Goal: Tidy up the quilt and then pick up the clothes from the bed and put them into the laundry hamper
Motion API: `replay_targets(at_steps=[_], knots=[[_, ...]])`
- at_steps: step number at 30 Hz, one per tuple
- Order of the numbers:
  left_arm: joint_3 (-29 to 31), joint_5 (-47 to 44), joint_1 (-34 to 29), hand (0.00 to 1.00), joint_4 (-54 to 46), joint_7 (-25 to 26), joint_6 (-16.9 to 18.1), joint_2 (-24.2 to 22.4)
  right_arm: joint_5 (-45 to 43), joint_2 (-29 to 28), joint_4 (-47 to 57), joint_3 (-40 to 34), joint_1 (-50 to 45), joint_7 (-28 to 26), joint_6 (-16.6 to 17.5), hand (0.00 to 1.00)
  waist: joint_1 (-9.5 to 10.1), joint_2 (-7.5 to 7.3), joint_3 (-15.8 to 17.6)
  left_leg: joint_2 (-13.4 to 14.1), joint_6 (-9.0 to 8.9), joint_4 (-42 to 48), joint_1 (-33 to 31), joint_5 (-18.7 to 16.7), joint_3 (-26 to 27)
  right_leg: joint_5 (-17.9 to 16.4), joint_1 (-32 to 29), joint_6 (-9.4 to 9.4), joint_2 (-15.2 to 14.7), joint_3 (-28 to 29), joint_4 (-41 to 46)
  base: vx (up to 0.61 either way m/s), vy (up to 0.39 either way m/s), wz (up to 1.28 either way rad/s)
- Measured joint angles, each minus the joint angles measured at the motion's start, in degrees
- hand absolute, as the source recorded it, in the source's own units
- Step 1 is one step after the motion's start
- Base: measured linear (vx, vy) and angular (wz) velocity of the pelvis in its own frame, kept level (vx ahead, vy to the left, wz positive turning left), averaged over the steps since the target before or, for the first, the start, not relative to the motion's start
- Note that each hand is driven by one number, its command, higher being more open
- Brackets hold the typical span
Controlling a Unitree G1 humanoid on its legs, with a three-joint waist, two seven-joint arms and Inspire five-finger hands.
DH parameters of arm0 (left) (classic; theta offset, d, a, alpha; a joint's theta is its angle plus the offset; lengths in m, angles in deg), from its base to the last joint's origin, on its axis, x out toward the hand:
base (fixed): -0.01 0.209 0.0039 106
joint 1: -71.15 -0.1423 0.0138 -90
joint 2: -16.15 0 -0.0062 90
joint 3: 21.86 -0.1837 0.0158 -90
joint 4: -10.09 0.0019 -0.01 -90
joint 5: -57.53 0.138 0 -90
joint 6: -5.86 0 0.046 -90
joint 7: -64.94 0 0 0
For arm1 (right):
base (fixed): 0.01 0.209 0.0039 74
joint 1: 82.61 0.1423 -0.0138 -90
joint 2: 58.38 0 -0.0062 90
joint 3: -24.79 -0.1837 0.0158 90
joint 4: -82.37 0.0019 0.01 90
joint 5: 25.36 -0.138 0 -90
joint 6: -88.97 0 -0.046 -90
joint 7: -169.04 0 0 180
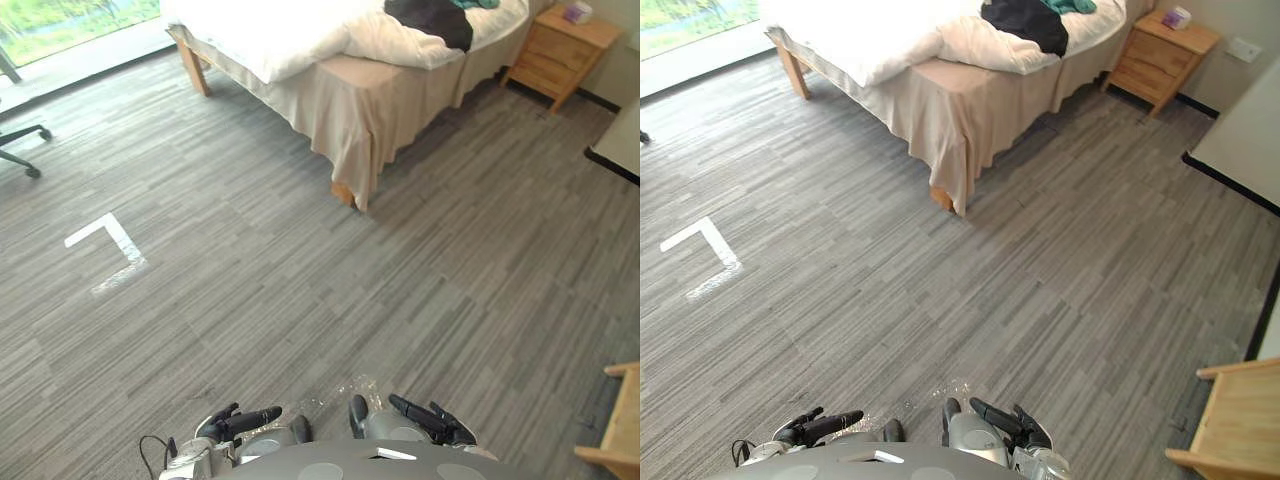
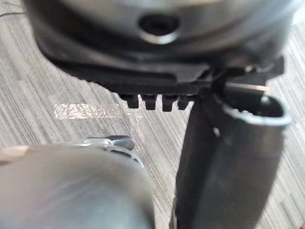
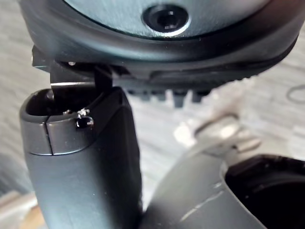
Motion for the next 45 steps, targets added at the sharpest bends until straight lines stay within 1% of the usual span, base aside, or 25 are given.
replay_targets(at_steps=[3, 5, 8, 10, 12, 13, 14, 16, 19, 21, 22, 23, 24, 27, 30, 32, 34, 35, 36, 37, 38, 40, 42, 44, 45], knots=[[-0.3, 0.0, 0.5, 1.00, 0.0, 0.1, -0.8, 0.5, -2.6, -0.8, 2.2, -1.1, 0.4, -1.3, 0.4, 1.00, -0.90, 0.14, 2.3, 2.0, 0.19, 4.6, 0.5, -2.6, 1.5, -0.9, -9.4, 0.01, -2.4, -6.3, 22.3, 0.01, -0.133, -0.30], [-0.7, 0.3, -0.1, 1.00, 0.2, 0.6, -0.9, 0.5, -3.3, -1.0, 2.7, -2.0, 1.0, -1.3, 0.4, 1.00, -1.50, 0.68, 2.7, 5.8, -2.29, 8.7, 1.9, -5.5, 2.3, -2.5, -12.0, -1.10, -4.5, -10.8, 31.5, 0.21, -0.168, -0.32], [-1.1, 3.8, 1.5, 1.00, 0.0, 1.6, -0.8, 0.7, -4.4, -1.4, 2.8, -2.5, 1.2, -1.2, 0.1, 1.00, -1.60, 0.59, 3.7, 9.4, -4.98, 9.7, 3.6, -7.3, 2.4, -4.7, -11.8, -0.70, -5.0, -11.5, 21.8, 0.32, -0.334, -0.15], [-2.9, 7.1, 3.4, 1.00, 0.0, 2.1, -0.7, 0.5, -5.7, -1.2, 3.4, -3.8, 2.2, -2.0, 0.1, 1.00, -2.07, 2.07, 6.4, 13.4, -7.89, 9.2, 6.1, -9.2, 2.5, -3.5, -12.7, 0.76, -5.3, -11.6, 13.7, 0.34, -0.432, -0.10], [-4.1, 8.9, 3.9, 1.00, 0.0, 2.1, -0.6, 0.3, -6.8, -0.9, 4.6, -4.4, 2.4, -2.2, 0.2, 1.00, -2.65, 2.62, 7.1, 15.8, -9.69, 6.6, 9.2, -10.2, 3.1, -0.9, -15.1, 3.90, -7.5, -9.9, 6.9, 0.38, -0.434, -0.06], [-4.1, 9.4, 3.8, 1.00, 0.2, 2.1, -0.6, 0.2, -6.9, -0.7, 5.0, -4.6, 2.6, -2.6, 0.3, 1.00, -3.10, 2.54, 7.4, 16.7, -9.89, 4.5, 11.8, -10.3, 3.8, 3.9, -16.2, 4.74, -9.3, -9.8, 4.8, 0.50, -0.524, -0.13], [-4.1, 10.5, 4.2, 1.00, 0.9, 2.3, -0.4, -0.3, -6.8, 0.4, 5.0, -5.0, 3.9, -3.2, 0.5, 1.00, -3.50, 3.71, 8.3, 19.0, -6.91, 2.5, 15.3, -9.9, 5.1, 4.7, -16.5, -0.33, -8.4, -13.3, 10.4, 0.63, -0.617, -0.09], [-5.2, 11.0, 4.9, 1.00, 0.9, 1.8, 0.8, -0.5, -6.5, 0.2, 4.4, -6.5, 5.0, -3.2, 0.5, 1.00, -4.45, 3.34, 9.0, 19.5, -7.26, 4.2, 15.5, -4.1, 4.4, -0.7, -18.3, -3.09, -8.8, -13.2, 17.7, 0.57, -0.544, 0.02], [-5.1, 9.7, 4.8, 1.00, -0.3, 2.3, 3.1, -4.2, -4.0, 0.5, 1.6, -10.0, 5.4, -3.7, 0.8, 1.00, -4.59, 5.60, 8.3, 22.3, -7.88, 12.2, 14.8, 6.9, 1.6, -7.6, -15.2, -7.43, -6.1, -15.3, 20.0, 0.50, -0.443, -0.22], [-2.8, 7.6, 4.5, 1.00, 0.0, 2.9, 4.9, -6.1, -4.2, 1.4, -0.8, -9.5, 5.4, -3.6, 2.2, 1.00, -4.69, 7.90, 7.0, 22.8, -8.48, 25.1, 9.4, 12.0, -2.5, -9.6, -11.9, -8.63, -0.9, -15.1, 15.2, 0.41, -0.258, -0.39], [-2.0, 6.9, 4.2, 1.00, 0.0, 3.0, 5.6, -6.6, -4.2, 1.8, -1.2, -8.7, 5.4, -3.6, 2.4, 1.00, -4.63, 8.59, 6.6, 22.1, -8.93, 30.2, 6.6, 11.6, -5.2, -9.0, -10.6, -9.45, 1.1, -14.9, 12.5, 0.49, -0.227, -0.40], [-0.6, 6.5, 3.8, 1.00, -0.8, 3.0, 6.8, -7.2, -4.2, 2.4, -3.2, -7.7, 5.5, -3.5, 2.5, 1.00, -3.89, 9.62, 6.5, 18.4, -9.55, 41.6, 0.5, 6.2, -10.4, -6.7, -6.5, -11.12, 4.8, -14.1, 6.1, 0.45, -0.166, -0.47], [0.6, 6.5, 3.7, 1.00, -2.7, 2.9, 7.4, -7.1, -4.2, 2.4, -4.9, -7.1, 5.4, -3.5, 2.5, 1.00, -2.38, 8.78, 7.2, 13.1, -8.69, 49.1, -4.5, -0.3, -12.5, -5.0, -1.6, -12.32, 7.0, -12.1, 0.1, 0.42, -0.147, -0.55], [2.6, 6.3, 1.9, 1.00, -8.6, 1.7, 7.0, -7.1, -2.9, 1.9, -4.7, -6.5, 3.2, -3.8, 2.9, 1.00, 0.86, 6.37, 8.2, 3.3, -4.33, 43.8, -14.4, -7.4, -7.3, -4.0, 10.3, -12.47, 8.1, -8.7, -8.9, 0.33, -0.091, -0.54], [5.1, 6.6, 1.6, 1.00, -11.5, 1.1, 7.0, -8.6, -0.7, 1.3, 0.5, -5.9, 0.9, -3.8, 3.0, 1.00, 2.36, 5.77, 8.1, 3.6, -4.41, 31.9, -21.9, -6.9, 3.2, -4.9, 15.9, -10.75, 8.1, -6.6, -12.0, 0.38, -0.044, -0.47], [5.4, 6.6, 1.3, 1.00, -11.4, 1.2, 6.3, -9.1, 0.4, 0.8, 1.2, -5.5, -0.6, -4.0, 3.3, 1.00, 2.66, 5.86, 6.1, 5.5, -3.57, 17.3, -22.6, -1.1, 19.9, -7.6, 21.9, -7.77, 8.3, -7.2, -15.1, 0.60, 0.010, -0.09], [4.9, 6.5, 0.2, 1.00, -10.9, 1.6, 6.1, -9.6, 0.4, 0.9, 1.2, -5.5, -1.9, -4.0, 3.7, 1.00, 2.57, 6.04, 4.0, 4.5, 0.22, 10.2, -20.6, 1.9, 30.4, -8.8, 26.6, -6.01, 9.0, -8.3, -16.4, 0.69, 0.034, 0.37], [4.9, 6.5, -0.3, 1.00, -10.6, 1.7, 6.0, -9.9, 0.4, 1.0, 1.0, -5.6, -2.5, -4.0, 4.1, 1.00, 2.53, 6.46, 2.8, 2.6, 5.23, 6.3, -19.7, 4.1, 30.9, -10.1, 28.0, -4.59, 9.8, -8.9, -15.8, 0.74, 0.009, 0.61], [5.0, 6.3, 0.1, 1.00, -9.8, 1.9, 5.4, -8.8, 0.8, 0.7, 0.0, -5.5, -1.9, -3.5, 4.0, 1.00, 2.32, 4.72, 1.2, 0.7, 13.07, 5.7, -18.8, 5.2, 29.0, -11.8, 27.7, -4.76, 9.1, -8.7, -13.4, 0.86, 0.015, 0.57], [5.0, 6.1, 0.6, 1.00, -9.4, 2.6, 5.1, -8.5, 2.3, 0.7, 0.0, -5.4, 0.0, -3.6, 3.9, 1.00, 2.21, 4.19, 0.8, 0.3, 13.22, 5.3, -18.8, 4.1, 28.5, -11.8, 25.3, -4.53, 7.9, -8.2, -8.6, 0.70, 0.027, 0.28], [4.9, 6.0, 0.5, 1.00, -9.3, 3.3, 4.9, -8.3, 2.9, 0.4, 0.2, -5.5, 1.9, -3.6, 4.0, 1.00, 2.25, 3.52, 0.5, 0.3, 13.20, 5.4, -18.4, 3.3, 28.4, -10.7, 22.5, -2.20, 6.7, -9.0, -1.7, 0.65, 0.101, 0.02], [4.7, 6.3, 0.7, 1.00, -7.9, 3.3, 3.7, -6.7, 4.8, -0.7, -0.2, -5.3, 4.9, -3.9, 4.0, 1.00, 1.99, 1.31, -0.1, 0.1, 12.55, 7.4, -15.9, 1.7, 28.5, -8.2, 18.0, 6.14, 2.0, -12.4, 13.7, 0.60, 0.144, 0.02], [2.4, 6.3, 1.4, 1.00, -5.9, 3.8, 3.9, -6.1, 4.7, -0.8, -0.6, -4.0, 7.1, -4.4, 4.0, 1.00, 2.07, 2.14, 0.1, 1.2, 12.51, 7.8, -11.5, 1.2, 25.5, -9.6, 14.5, 5.45, -3.0, -17.4, 22.6, 0.51, 0.111, 0.03], [-0.3, 6.0, 1.5, 1.00, -5.5, 4.0, 4.6, -5.7, 4.6, -0.7, -0.7, -2.1, 7.7, -5.0, 4.2, 1.00, 3.12, 4.84, 1.3, 4.0, 11.58, 8.3, -6.4, 1.5, 22.5, -11.0, 14.7, 3.13, -3.3, -18.2, 15.4, 0.37, 0.007, 0.18], [-1.8, 5.8, 1.5, 1.00, -5.6, 3.9, 5.6, -5.8, 4.3, -0.6, -1.0, -2.0, 7.5, -5.7, 4.4, 1.00, 3.05, 5.85, 1.2, 4.4, 9.19, 6.6, -3.8, 1.7, 19.1, -11.0, 14.5, 3.00, -3.3, -17.9, 8.6, 0.33, -0.063, 0.50]])
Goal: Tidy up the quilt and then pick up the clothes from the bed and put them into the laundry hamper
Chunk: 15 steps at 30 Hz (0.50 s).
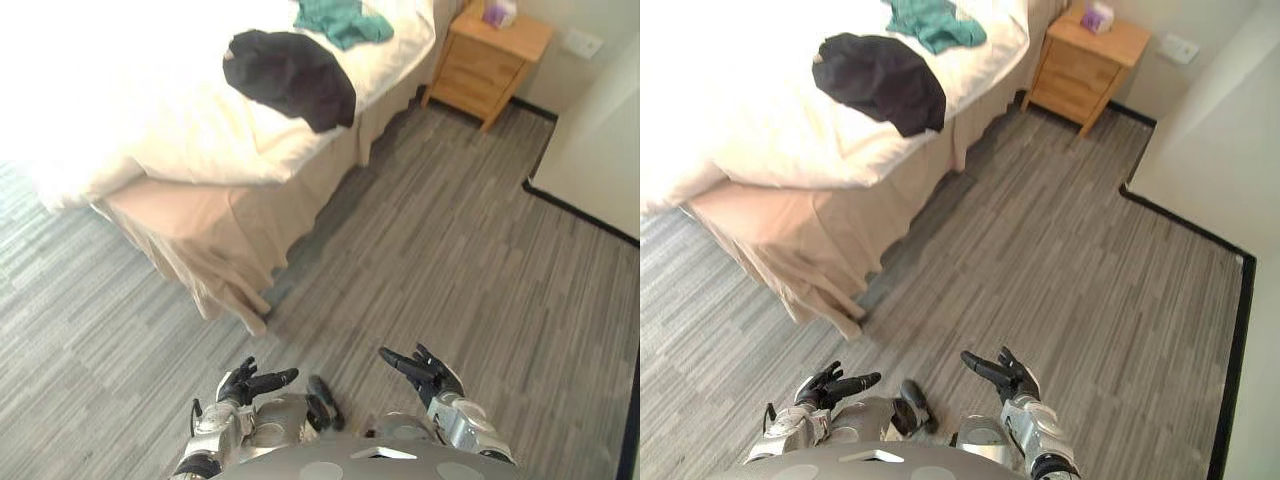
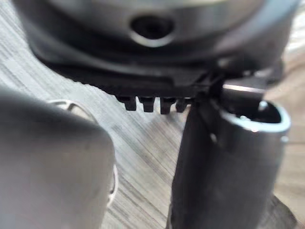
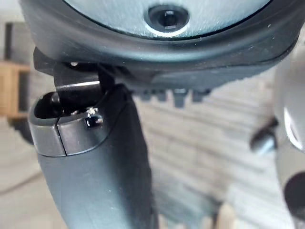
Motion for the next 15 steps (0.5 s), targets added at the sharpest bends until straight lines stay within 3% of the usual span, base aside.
replay_targets(at_steps=[1, 2, 4, 6, 8, 9, 10, 11, 12, 13, 14, 15], knots=[[-0.6, 0.0, 0.0, 1.00, 0.0, -0.2, 0.4, -0.1, -0.2, 0.1, -0.3, 0.0, -0.4, -0.2, 0.3, 1.00, -0.05, 0.91, 0.0, 0.0, -2.60, -1.2, 1.1, -0.3, -2.2, 0.1, -0.3, 0.26, 0.0, 0.4, -3.5, 0.26, -0.129, 0.80], [-1.4, 0.0, 0.3, 1.00, 0.0, -0.5, 1.3, -0.3, -0.8, 0.8, -0.5, -0.1, -1.1, -0.4, 1.1, 1.00, -0.14, 1.88, -0.5, -0.9, -4.51, -4.6, 3.2, -1.4, -8.0, 0.9, -2.2, 1.52, 0.0, 2.0, -9.3, 0.23, -0.152, 1.12], [-1.1, 0.5, 1.8, 1.00, 1.1, -0.6, 1.4, -0.6, -2.5, 0.6, -0.5, -1.0, -1.8, -0.1, 2.0, 1.00, -1.03, 0.63, -0.8, -3.3, -4.24, -6.4, 3.5, -0.9, -14.3, 2.3, -5.5, 3.18, -1.7, 8.6, -14.2, 0.21, -0.162, 1.58], [2.9, 0.9, 1.9, 1.00, 2.9, -0.7, 1.5, -2.5, -4.9, 0.5, 0.7, -2.7, -4.2, 0.2, 2.2, 1.00, -2.08, 0.41, -1.1, -4.8, -5.60, -6.3, 4.2, -1.4, -22.0, 4.6, -8.6, 3.99, -2.7, 17.4, -14.6, 0.21, -0.173, 1.86], [5.6, 0.8, -0.6, 1.00, 2.9, -0.5, 1.4, -3.1, -4.6, 0.3, 1.2, -2.1, -4.9, 0.0, 2.3, 1.00, -1.55, -0.09, -2.0, -4.9, -6.74, -6.1, 5.3, -1.5, -26.2, 6.2, -9.5, 4.01, -2.5, 19.4, -14.6, 0.23, -0.198, 1.20], [5.7, 0.8, -1.7, 1.00, 2.8, -0.4, 1.5, -2.6, -4.5, 0.2, 1.3, -1.4, -5.3, 0.0, 2.4, 1.00, -1.38, -0.53, -2.7, -4.9, -7.18, -6.0, 5.6, -1.6, -27.5, 6.7, -9.5, 4.07, -2.5, 19.0, -14.9, 0.30, -0.291, 1.31], [7.1, 0.5, -3.1, 1.00, 2.2, 0.0, 1.2, -1.5, -4.2, 0.0, 1.4, 0.5, -5.4, -0.2, 2.4, 1.00, -1.28, -1.45, -3.9, -4.9, -8.45, -5.4, 5.7, -1.9, -30.0, 9.4, -8.8, 2.87, -2.5, 17.3, -17.3, 0.33, -0.334, 1.23], [8.0, 0.5, -4.1, 1.00, 1.4, 0.4, 1.2, -0.2, -3.8, -0.3, 1.4, 2.3, -5.5, -0.5, 2.1, 1.00, -0.73, -3.28, -4.9, -4.9, -9.83, -4.7, 5.7, -2.6, -31.3, 15.8, -7.9, 1.71, -2.5, 15.7, -20.8, 0.32, -0.355, 1.12], [8.3, 0.5, -4.5, 1.00, 1.2, 0.5, 1.2, 0.2, -3.9, -0.4, 1.2, 2.6, -5.5, -0.9, 1.9, 1.00, -0.15, -3.80, -5.3, -4.8, -10.73, -4.4, 5.4, -3.2, -32.0, 15.9, -7.5, 1.50, -2.5, 14.6, -21.7, 0.33, -0.428, 0.77], [8.4, 0.5, -4.9, 1.00, 1.6, 0.8, 1.0, 0.0, -3.9, -0.3, 0.7, 3.2, -4.6, -2.2, 1.7, 1.00, 0.46, -2.57, -5.9, -2.4, -13.91, -3.6, 4.8, -4.5, -31.6, 16.3, -5.7, 1.06, -1.4, 12.2, -23.7, 0.25, -0.340, 0.94], [8.9, 0.4, -5.1, 1.00, 1.8, 0.5, 0.9, -0.6, -4.0, 0.3, 0.7, 3.5, -4.1, -3.2, 1.5, 1.00, -0.33, -2.02, -5.9, 0.6, -15.43, -3.0, 4.2, -5.4, -27.3, 16.2, -3.8, 0.72, -1.0, 8.7, -25.1, 0.24, -0.393, 1.08], [8.9, 0.3, -5.0, 1.00, 1.8, 0.3, 0.9, -1.1, -4.0, 0.8, 0.7, 3.9, -4.0, -3.5, 1.0, 1.00, -0.57, -1.85, -5.8, 1.9, -16.22, -3.6, 4.1, -5.0, -25.9, 16.2, -2.9, 0.61, -0.8, 7.3, -25.4, 0.13, -0.226, 1.24]])
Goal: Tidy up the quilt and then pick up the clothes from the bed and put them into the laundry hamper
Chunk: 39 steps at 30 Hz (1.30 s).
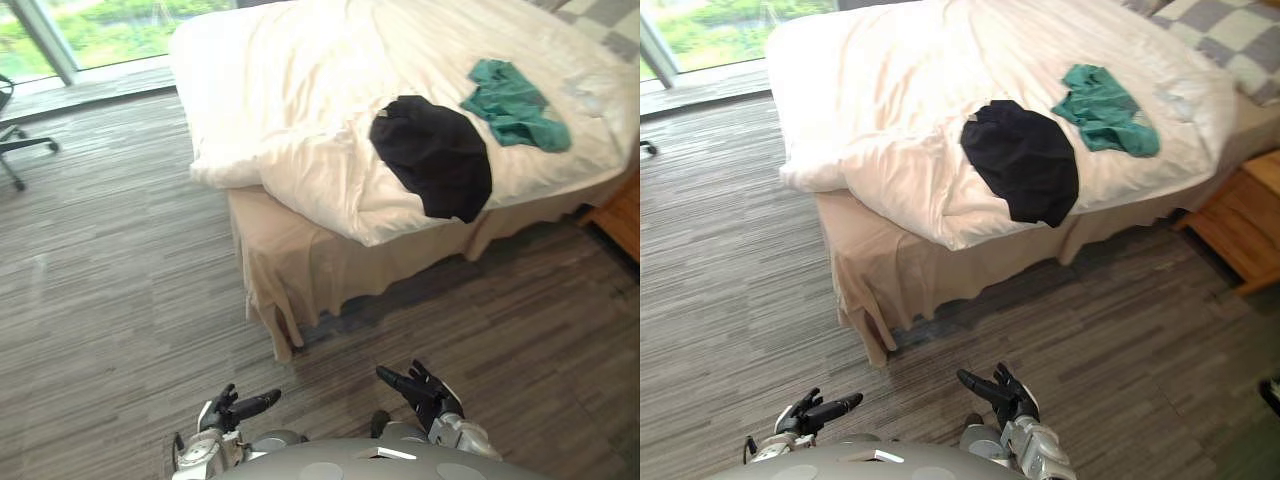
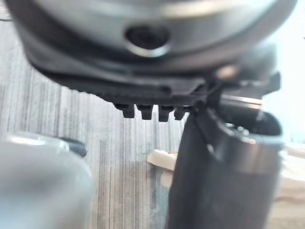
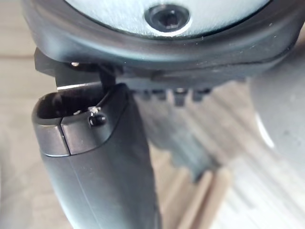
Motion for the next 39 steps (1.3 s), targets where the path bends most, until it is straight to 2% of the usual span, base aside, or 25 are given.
replay_targets(at_steps=[1, 2, 4, 5, 8, 13, 14, 22, 29, 32, 35, 37, 39], knots=[[-0.8, -0.1, 0.2, 1.00, -0.1, -0.2, 0.0, -0.6, 0.0, 0.8, -0.3, 0.4, 0.2, -0.7, -0.6, 1.00, -0.13, 0.40, 0.0, 1.6, -1.84, -1.4, 0.2, 1.1, 1.6, -0.4, 1.5, -0.60, 0.0, -1.4, -0.3, 0.16, -0.232, 1.22], [-2.9, 0.2, 0.6, 1.00, -0.1, -0.6, 0.0, -1.0, -0.1, 1.8, -0.6, 1.0, 0.6, -1.5, -1.1, 1.00, -0.52, 0.83, 0.1, 3.3, -2.56, -3.2, 0.9, 3.2, 5.1, -1.3, 3.6, -1.57, -0.4, -3.4, -0.2, 0.12, -0.110, 1.10], [-4.9, 0.5, 0.9, 1.00, -0.2, -1.1, 0.3, -1.0, -0.5, 2.5, -0.6, 1.5, 1.1, -2.0, -1.2, 1.00, -0.67, 1.17, 0.1, 4.5, -2.11, -2.8, 0.8, 7.7, 10.0, -2.5, 4.8, -1.02, -0.8, -5.2, -0.1, 0.09, -0.059, 0.65], [-5.8, 0.6, 1.2, 1.00, -0.2, -1.2, 0.3, -1.0, -0.6, 2.3, -0.6, 1.7, 1.3, -2.0, -1.3, 1.00, -0.65, 1.03, 0.1, 4.1, -1.79, -2.7, 0.9, 7.4, 11.8, -3.3, 5.2, -0.57, -1.4, -5.8, -0.1, 0.05, -0.002, 0.28], [-6.3, 0.6, 1.3, 1.00, -0.2, -1.4, 0.1, -0.6, -0.2, 1.2, -1.0, 2.4, 0.8, -2.4, -1.4, 1.00, -0.97, 0.66, 0.3, 2.4, -0.50, -6.0, 1.8, 9.0, 11.9, -3.4, 5.3, -0.22, -2.6, -6.9, -0.8, 0.00, 0.042, 0.13], [-8.7, 0.8, 2.0, 1.00, -0.2, -1.3, -0.9, 1.4, -0.8, -0.6, -1.6, 0.4, 0.6, -1.4, -1.3, 1.00, -1.89, -1.48, 1.1, 0.1, 0.11, -14.7, 3.8, 14.6, 7.5, -3.0, 7.1, 0.39, -3.3, -11.8, -2.3, -0.01, 0.008, 0.47], [-12.4, 0.4, 4.0, 1.00, 3.2, 0.9, -3.8, 3.8, -1.0, -1.3, -4.9, 0.7, 0.7, -1.5, 0.2, 1.00, -2.80, -3.85, -0.4, 1.2, -1.97, -15.6, 2.8, 17.9, 7.4, -3.0, 9.2, 0.29, -1.4, -15.3, -4.1, 0.00, -0.003, 0.13], [-12.5, 0.4, 4.0, 1.00, 3.3, 1.6, -3.8, 4.0, -1.1, -1.2, -4.9, 0.7, 0.9, -1.5, 0.0, 1.00, -3.44, -3.91, -0.4, 1.2, -1.96, -15.6, 2.8, 17.9, 7.7, -3.0, 9.1, 0.29, -1.5, -15.1, -3.8, 0.00, 0.000, 0.00], [-11.9, 0.4, 4.0, 1.00, 4.0, 5.0, -3.0, 3.9, -1.1, -1.3, -4.9, 0.5, 1.0, -1.5, -0.2, 1.00, -3.56, -4.50, -0.2, 1.3, -1.98, -15.6, 4.0, 17.9, 11.3, -2.9, 7.7, 0.07, -1.6, -11.5, -1.8, -0.03, 0.015, -0.23], [-10.6, 0.4, 3.9, 1.00, 4.7, 5.5, -1.2, 3.9, -1.1, -1.3, -4.8, 0.4, 1.0, -1.5, -0.1, 1.00, -3.45, -4.85, 0.2, 1.3, -1.48, -15.6, 4.5, 17.4, 11.9, -3.5, 6.5, -0.64, -1.9, -10.1, 0.5, -0.07, 0.026, -0.17], [-10.1, 0.4, 4.0, 1.00, 4.9, 5.5, -0.3, 4.1, -2.6, -1.3, -4.8, -0.1, 0.8, -1.5, -0.1, 1.00, -3.45, -5.20, 1.2, 0.7, -0.99, -15.6, 4.8, 16.6, 11.3, -6.0, 4.8, -0.65, -3.4, -10.0, 5.4, -0.09, 0.035, 0.06], [-9.4, -1.7, 4.0, 1.00, 4.9, 6.3, 0.6, 4.2, -3.5, -1.2, -4.7, -0.7, 0.2, -1.5, -0.1, 1.00, -3.25, -5.44, 1.4, 0.3, -0.80, -15.6, 4.9, 16.6, 11.1, -7.2, 4.5, -0.39, -4.1, -10.1, 6.6, -0.05, 0.018, 0.09], [-5.9, -9.5, 3.7, 1.00, 4.9, 8.6, 1.5, 3.6, -3.4, -1.3, -4.3, -2.0, -1.0, -1.9, -0.2, 1.00, -2.65, -5.23, 1.6, 0.5, -0.76, -15.6, 4.9, 16.6, 11.3, -7.0, 5.1, -0.10, -3.8, -10.1, 5.2, 0.00, 0.000, 0.00]])
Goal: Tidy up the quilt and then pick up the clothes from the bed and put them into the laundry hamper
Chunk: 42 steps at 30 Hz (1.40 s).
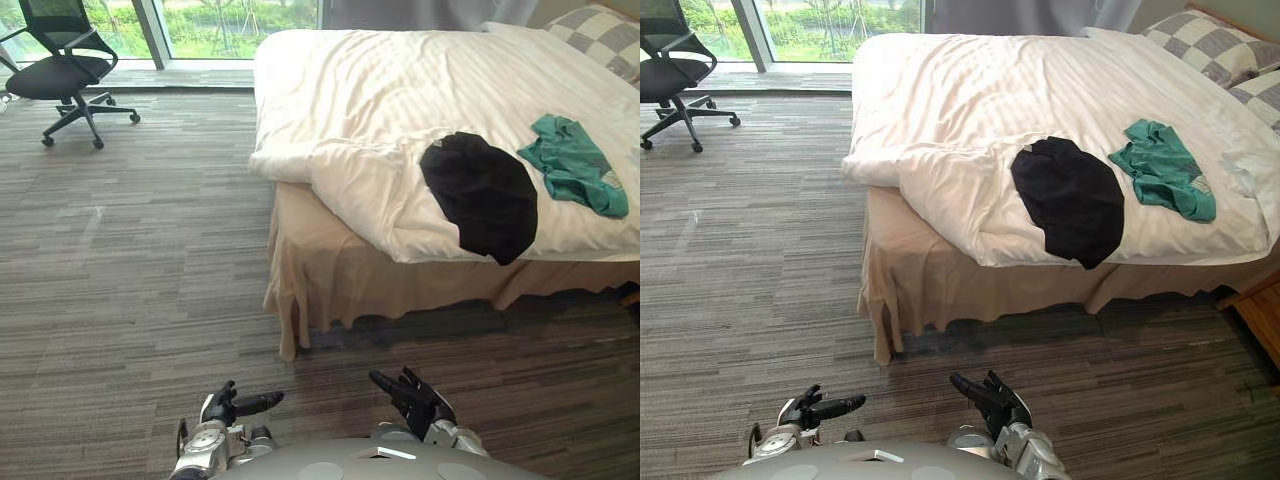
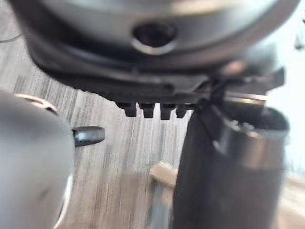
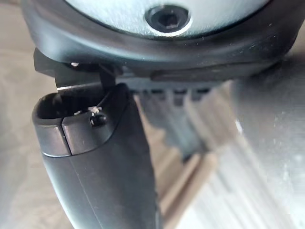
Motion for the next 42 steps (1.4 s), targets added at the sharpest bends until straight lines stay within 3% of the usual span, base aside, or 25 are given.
replay_targets(at_steps=[4, 6, 14, 19, 25, 28, 30, 33, 34, 35, 38, 40, 42], knots=[[9.9, -11.9, -1.2, 1.00, 0.0, 4.6, 0.6, 0.1, 1.3, 0.2, 0.0, -2.6, -2.0, -0.9, -0.7, 1.00, 0.27, 0.45, 0.2, 0.1, 0.23, 0.0, 0.0, -0.2, 0.1, 1.2, 1.1, 0.24, 0.3, -0.2, -2.6, 0.07, 0.016, 0.00], [15.0, -17.5, -1.5, 1.00, 0.0, 6.5, 2.6, 1.0, 1.9, 1.1, -0.6, -3.8, -2.6, -1.1, -0.9, 1.00, 0.26, 1.12, 0.7, -0.1, 0.18, 0.0, -0.1, -0.2, 0.2, 1.7, 1.6, 0.26, 0.5, -0.3, -3.5, 0.12, 0.005, 0.01], [34.1, -30.7, 2.9, 1.00, -3.5, 10.7, 7.8, 10.8, 3.3, 4.1, -1.7, -4.3, -2.6, -1.5, -1.4, 1.00, 0.44, 3.66, 1.6, 0.0, 0.07, 0.1, 0.0, -0.3, -0.9, 1.8, 4.1, 0.29, 1.0, -2.5, -6.5, 0.07, -0.014, 0.12], [40.4, -26.0, 8.6, 1.00, -7.7, 14.8, 9.2, 21.4, 2.3, 5.0, -1.7, -4.0, -3.2, -1.5, -1.5, 1.00, 1.84, 4.44, 1.5, 0.2, -0.03, 0.1, -0.3, -0.4, -1.3, 1.7, 4.2, 0.22, 1.3, -3.1, -6.7, 0.00, -0.012, 0.06], [41.0, -6.3, 16.0, 1.00, -18.0, 14.1, 13.4, 37.3, -0.1, 4.1, -0.2, -2.3, -6.3, -1.0, -1.6, 1.00, 3.20, 4.01, 0.7, 0.0, -0.18, 0.1, -1.5, -0.8, -0.7, 2.0, 2.8, 0.15, 1.6, -2.5, -7.0, 0.00, 0.012, -0.04], [38.0, 3.1, 20.1, 1.00, -24.4, 11.6, 16.4, 43.4, -1.9, 1.8, 0.5, -4.8, -8.3, -0.8, -0.9, 1.00, 3.37, 4.06, -0.5, -0.1, -0.14, 0.3, -2.0, -0.8, 0.4, 2.4, 1.9, 0.05, 1.7, -1.5, -7.6, 0.04, 0.020, -0.16], [30.5, 8.8, 25.6, 1.00, -27.8, 10.0, 18.4, 46.8, -2.4, 1.1, 0.4, -6.1, -9.3, -0.9, -0.4, 1.00, 3.16, 4.36, -2.3, 0.0, -0.13, 0.3, -1.9, -0.8, 1.4, 2.6, 1.6, -0.20, 1.9, -0.4, -7.9, 0.02, 0.012, -0.23], [21.2, 12.8, 31.3, 1.00, -32.3, 8.8, 19.3, 47.5, -2.4, 1.1, 0.5, -7.3, -9.5, -1.0, -0.1, 1.00, 2.11, 5.09, -3.6, 0.2, -0.12, 0.3, -1.4, -0.8, 3.1, 3.2, 1.3, -0.57, 2.2, 1.3, -8.3, -0.01, 0.006, -0.30], [15.4, 13.1, 34.1, 1.00, -33.9, 8.1, 19.3, 47.5, -2.4, 1.3, 0.6, -7.6, -9.5, -1.2, 0.2, 1.00, 0.72, 5.72, -3.8, 0.3, -0.11, 0.3, -1.2, -0.8, 3.9, 3.3, 1.0, -0.65, 2.2, 2.3, -8.2, -0.04, 0.003, -0.28], [14.3, 13.2, 34.7, 1.00, -34.1, 8.1, 19.3, 47.4, -2.4, 1.3, 0.6, -7.6, -9.5, -1.2, 0.2, 1.00, 0.41, 5.89, -3.9, 0.3, -0.10, 0.3, -1.1, -0.8, 4.0, 3.4, 0.9, -0.67, 2.2, 2.5, -8.1, -0.05, 0.004, -0.30], [3.2, 17.5, 40.6, 1.00, -35.6, 8.1, 18.0, 46.9, -2.4, 1.3, 0.7, -7.9, -9.4, -2.0, 0.8, 1.00, -2.27, 6.79, -3.9, 0.9, -0.10, 0.3, -1.3, -0.8, 5.9, 3.5, -0.9, -0.88, 2.6, 4.7, -7.1, -0.06, 0.000, -0.34], [-3.7, 21.3, 45.1, 1.00, -35.6, 8.6, 15.2, 43.9, -2.3, 1.5, 0.8, -7.9, -9.4, -2.3, 1.0, 1.00, -4.32, 7.04, -3.7, 1.4, -0.11, 0.3, -1.3, -0.8, 7.9, 3.5, -2.5, -1.13, 3.1, 6.8, -6.0, -0.06, -0.009, -0.43], [-7.2, 23.9, 47.1, 1.00, -35.4, 10.3, 12.3, 41.6, -3.0, 1.8, 1.4, -8.2, -9.4, -2.3, 0.9, 1.00, -5.18, 7.44, -3.4, 2.0, 0.14, 1.1, -2.0, -1.3, 9.7, 3.2, -4.7, -1.54, 3.5, 8.9, -4.4, -0.04, -0.009, -0.47]])
